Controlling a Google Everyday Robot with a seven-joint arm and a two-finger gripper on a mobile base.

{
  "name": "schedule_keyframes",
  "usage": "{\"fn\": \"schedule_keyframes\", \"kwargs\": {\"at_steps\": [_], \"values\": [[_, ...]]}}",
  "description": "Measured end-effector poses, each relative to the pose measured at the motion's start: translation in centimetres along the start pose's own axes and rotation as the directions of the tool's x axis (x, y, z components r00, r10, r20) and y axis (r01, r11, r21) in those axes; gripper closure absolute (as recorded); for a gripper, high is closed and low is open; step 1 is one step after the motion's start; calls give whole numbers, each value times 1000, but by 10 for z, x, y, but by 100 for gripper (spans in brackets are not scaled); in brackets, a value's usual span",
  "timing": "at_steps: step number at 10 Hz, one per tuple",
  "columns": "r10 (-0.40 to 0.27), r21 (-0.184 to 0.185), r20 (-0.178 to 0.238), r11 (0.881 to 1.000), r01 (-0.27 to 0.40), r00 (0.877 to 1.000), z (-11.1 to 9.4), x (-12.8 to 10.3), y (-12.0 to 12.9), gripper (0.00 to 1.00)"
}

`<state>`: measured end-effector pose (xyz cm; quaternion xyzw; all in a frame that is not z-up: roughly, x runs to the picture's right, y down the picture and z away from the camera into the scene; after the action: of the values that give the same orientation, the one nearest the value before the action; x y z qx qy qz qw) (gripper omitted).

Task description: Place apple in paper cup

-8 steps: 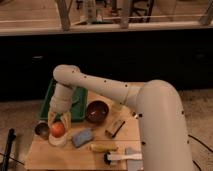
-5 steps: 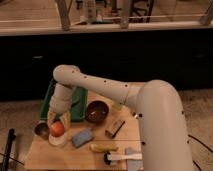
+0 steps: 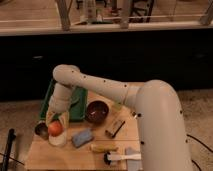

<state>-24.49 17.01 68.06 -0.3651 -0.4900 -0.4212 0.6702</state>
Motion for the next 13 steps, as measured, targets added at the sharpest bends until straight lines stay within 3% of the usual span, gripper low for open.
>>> {"fn": "schedule_keyframes", "kwargs": {"at_steps": [2,13], "values": [[0,0,2,1000,0,1000,1,0,-2,20],[-17,-21,15,1000,17,1000,0,0,0,20]]}}
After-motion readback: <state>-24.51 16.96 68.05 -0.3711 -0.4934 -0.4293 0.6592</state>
